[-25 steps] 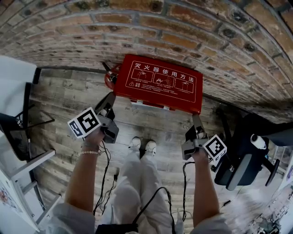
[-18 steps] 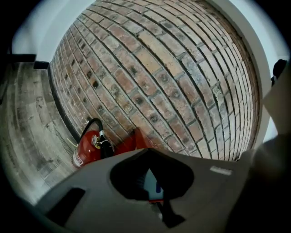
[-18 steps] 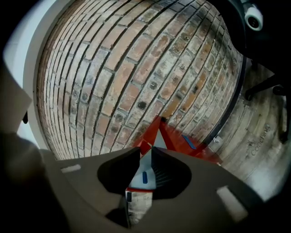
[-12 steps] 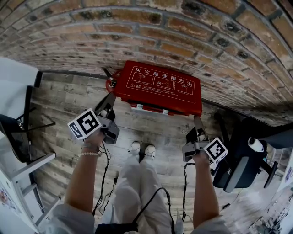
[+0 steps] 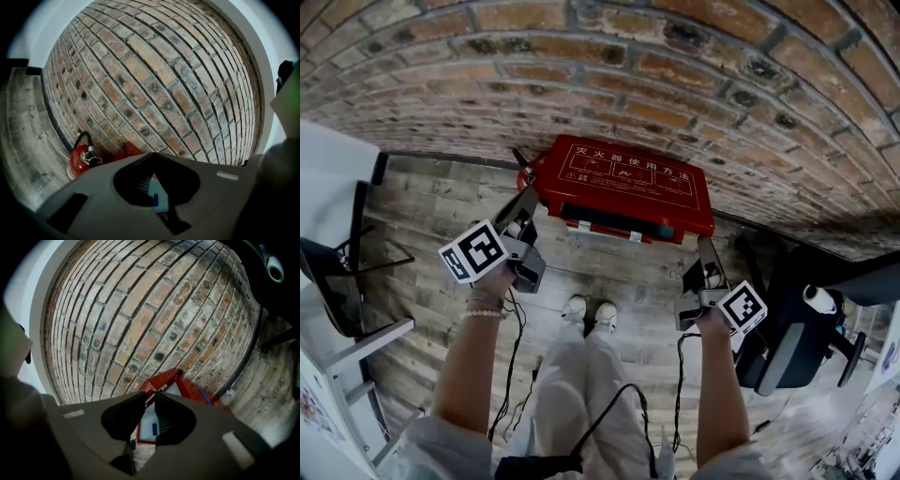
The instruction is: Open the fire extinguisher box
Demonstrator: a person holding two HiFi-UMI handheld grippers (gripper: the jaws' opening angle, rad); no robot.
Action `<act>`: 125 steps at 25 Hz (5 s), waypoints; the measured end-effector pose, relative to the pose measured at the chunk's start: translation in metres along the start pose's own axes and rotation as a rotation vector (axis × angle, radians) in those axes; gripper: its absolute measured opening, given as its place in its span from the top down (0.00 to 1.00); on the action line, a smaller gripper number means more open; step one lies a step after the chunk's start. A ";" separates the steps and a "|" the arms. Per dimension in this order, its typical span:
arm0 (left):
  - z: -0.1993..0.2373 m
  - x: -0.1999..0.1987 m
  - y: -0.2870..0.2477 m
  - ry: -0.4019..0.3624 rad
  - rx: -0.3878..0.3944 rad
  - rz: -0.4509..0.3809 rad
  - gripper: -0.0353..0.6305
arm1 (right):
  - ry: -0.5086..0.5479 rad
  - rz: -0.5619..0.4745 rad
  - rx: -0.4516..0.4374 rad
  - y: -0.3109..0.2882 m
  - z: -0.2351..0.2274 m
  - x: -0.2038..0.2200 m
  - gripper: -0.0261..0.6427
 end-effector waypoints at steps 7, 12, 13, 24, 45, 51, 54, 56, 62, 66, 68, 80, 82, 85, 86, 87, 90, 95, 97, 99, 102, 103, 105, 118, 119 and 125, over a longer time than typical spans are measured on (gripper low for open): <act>-0.008 -0.009 -0.004 -0.011 0.014 -0.013 0.95 | 0.011 -0.011 -0.008 -0.002 0.007 -0.009 0.87; -0.021 -0.016 -0.016 -0.033 0.036 -0.010 0.95 | 0.029 -0.011 -0.017 -0.005 0.013 -0.015 0.87; -0.024 -0.018 -0.018 -0.039 0.039 -0.010 0.95 | 0.031 -0.011 -0.016 -0.005 0.014 -0.016 0.87; -0.021 -0.035 -0.010 -0.033 0.013 -0.059 0.95 | -0.009 -0.078 0.005 -0.014 0.023 -0.036 0.87; -0.039 -0.062 -0.050 -0.126 0.044 -0.025 0.95 | 0.062 -0.111 0.062 -0.056 0.042 -0.087 0.97; -0.046 -0.071 -0.068 -0.158 0.057 -0.013 0.95 | 0.104 -0.101 0.021 -0.075 0.049 -0.101 0.97; -0.048 -0.074 -0.074 -0.169 0.060 -0.012 0.95 | 0.120 -0.096 0.017 -0.081 0.050 -0.105 0.97; -0.049 -0.076 -0.077 -0.176 0.060 -0.009 0.95 | 0.128 -0.093 0.021 -0.084 0.050 -0.107 0.97; -0.052 -0.082 -0.085 -0.192 0.059 -0.003 0.95 | 0.131 -0.105 0.004 -0.085 0.052 -0.108 0.97; -0.052 -0.082 -0.085 -0.202 0.060 0.003 0.95 | 0.107 -0.110 0.048 -0.081 0.049 -0.106 0.97; -0.052 -0.081 -0.085 -0.203 0.059 0.007 0.95 | 0.121 -0.115 0.011 -0.082 0.052 -0.107 0.97; -0.045 -0.071 -0.079 -0.185 0.055 0.015 0.95 | 0.108 -0.137 0.024 -0.075 0.047 -0.106 0.97; -0.045 -0.070 -0.078 -0.185 0.055 0.017 0.95 | 0.104 -0.132 0.046 -0.072 0.045 -0.103 0.97; -0.045 -0.068 -0.076 -0.187 0.057 0.018 0.95 | 0.108 -0.127 0.055 -0.070 0.044 -0.099 0.97; -0.045 -0.068 -0.075 -0.190 0.058 0.020 0.95 | 0.123 -0.127 0.051 -0.070 0.045 -0.098 0.97; -0.046 -0.066 -0.074 -0.196 0.059 0.022 0.95 | 0.147 -0.127 0.040 -0.069 0.046 -0.098 0.97; -0.050 -0.062 -0.066 -0.230 0.054 0.034 0.95 | 0.223 -0.118 0.036 -0.064 0.053 -0.095 0.97; -0.072 -0.053 -0.042 -0.313 0.061 0.060 0.95 | 0.335 -0.092 0.065 -0.043 0.069 -0.089 0.96; -0.087 -0.051 -0.029 -0.354 0.074 0.068 0.95 | 0.376 -0.082 0.071 -0.032 0.078 -0.088 0.96; -0.104 -0.050 -0.014 -0.390 0.087 0.067 0.95 | 0.423 -0.074 0.063 -0.020 0.093 -0.087 0.96; -0.129 -0.048 0.007 -0.472 0.094 0.078 0.95 | 0.487 -0.069 0.052 -0.001 0.116 -0.087 0.96; -0.139 -0.047 0.014 -0.503 0.098 0.084 0.95 | 0.501 -0.072 0.049 0.006 0.124 -0.088 0.96; -0.158 -0.045 0.026 -0.565 0.112 0.094 0.95 | 0.528 -0.081 0.046 0.019 0.138 -0.089 0.96; -0.262 -0.035 0.115 -0.869 0.206 0.092 0.95 | 0.803 -0.114 0.004 0.104 0.233 -0.085 0.96; -0.267 -0.034 0.121 -0.883 0.210 0.093 0.95 | 0.821 -0.118 0.003 0.111 0.239 -0.083 0.96; -0.289 -0.029 0.156 -0.946 0.218 0.083 0.95 | 0.919 -0.101 -0.025 0.139 0.272 -0.065 0.96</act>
Point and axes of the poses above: the fingertips, and each gripper's own axes: y backward along the fingers, z to its left, x out of its underside, the point moved 3 cm from there along y, backward along the fingers, and after that the axes turned 2 degrees about y, right-handed, at the moved point
